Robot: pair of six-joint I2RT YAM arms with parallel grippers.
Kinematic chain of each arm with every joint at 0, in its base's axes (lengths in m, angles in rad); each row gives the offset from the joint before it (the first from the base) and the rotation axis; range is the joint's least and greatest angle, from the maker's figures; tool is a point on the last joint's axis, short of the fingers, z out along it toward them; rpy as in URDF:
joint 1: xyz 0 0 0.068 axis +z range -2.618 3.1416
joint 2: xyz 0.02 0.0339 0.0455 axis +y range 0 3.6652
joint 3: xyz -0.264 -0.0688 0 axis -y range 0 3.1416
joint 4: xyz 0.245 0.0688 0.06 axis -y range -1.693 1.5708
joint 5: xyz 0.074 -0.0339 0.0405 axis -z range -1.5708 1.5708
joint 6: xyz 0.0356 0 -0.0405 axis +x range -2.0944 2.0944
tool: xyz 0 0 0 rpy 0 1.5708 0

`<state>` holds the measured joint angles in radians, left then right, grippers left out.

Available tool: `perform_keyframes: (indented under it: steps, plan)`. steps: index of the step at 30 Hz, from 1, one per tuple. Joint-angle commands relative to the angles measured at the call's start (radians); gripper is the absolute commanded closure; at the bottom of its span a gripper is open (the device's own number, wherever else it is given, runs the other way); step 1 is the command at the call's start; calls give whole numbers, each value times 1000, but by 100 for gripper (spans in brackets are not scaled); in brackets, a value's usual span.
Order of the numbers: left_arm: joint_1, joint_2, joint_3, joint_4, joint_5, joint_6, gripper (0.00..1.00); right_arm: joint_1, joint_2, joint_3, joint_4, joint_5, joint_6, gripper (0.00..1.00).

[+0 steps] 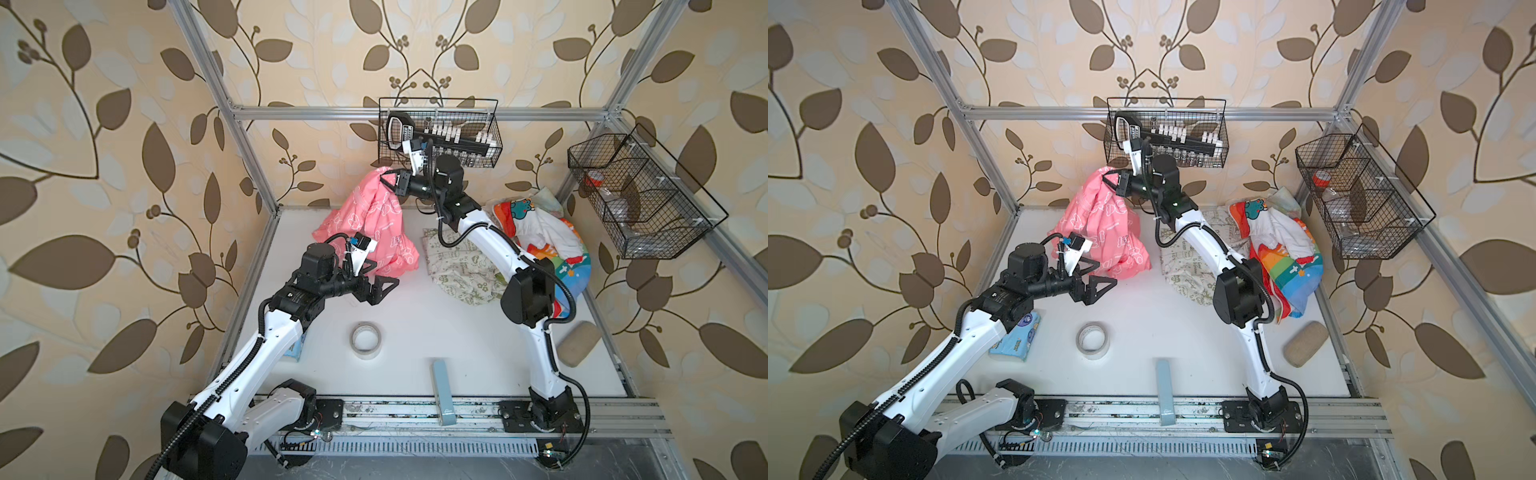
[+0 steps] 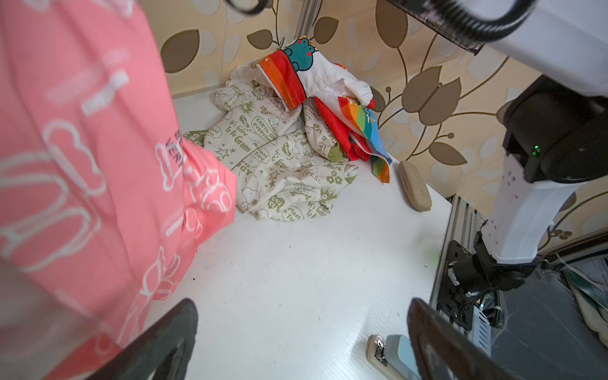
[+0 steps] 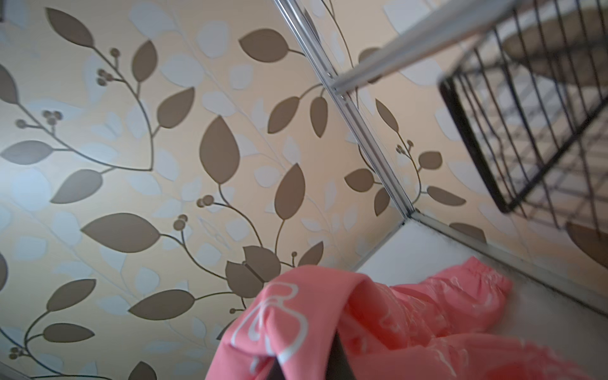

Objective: Pick out a specific cloth from the pile
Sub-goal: 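Carry the pink cloth with the right gripper toward the left gripper and lower it, then release the pink cloth onto the open table and raise the right gripper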

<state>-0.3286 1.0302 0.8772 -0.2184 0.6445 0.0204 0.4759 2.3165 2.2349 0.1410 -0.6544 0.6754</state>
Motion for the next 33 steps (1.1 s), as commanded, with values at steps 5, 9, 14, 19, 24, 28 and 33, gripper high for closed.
perform_keyframes:
  steps: [5, 9, 14, 19, 24, 28, 33]
  plan:
    - [-10, 2, 5, 16, -8, 22, 1, -9, 121, -8, -195, 93, -155, 94]
    - [-10, 12, 8, 16, -9, 21, 1, -5, 135, -25, -358, 210, -273, 85]
    - [-10, 29, 11, 16, -9, 24, 1, 11, 59, -181, -401, 305, -371, 52]
    - [-10, 47, 16, 14, -1, 24, 1, 49, 7, -277, -467, 362, -445, 27]
    - [-10, 54, 17, 15, 1, 20, 1, 84, 36, -278, -581, 408, -461, 24]
    - [-10, 54, 17, 17, 0, 20, 1, 101, 76, -277, -603, 412, -424, 29]
    - [-10, 56, 17, 19, 0, 15, 1, 101, 183, -158, -602, 384, -331, 44]
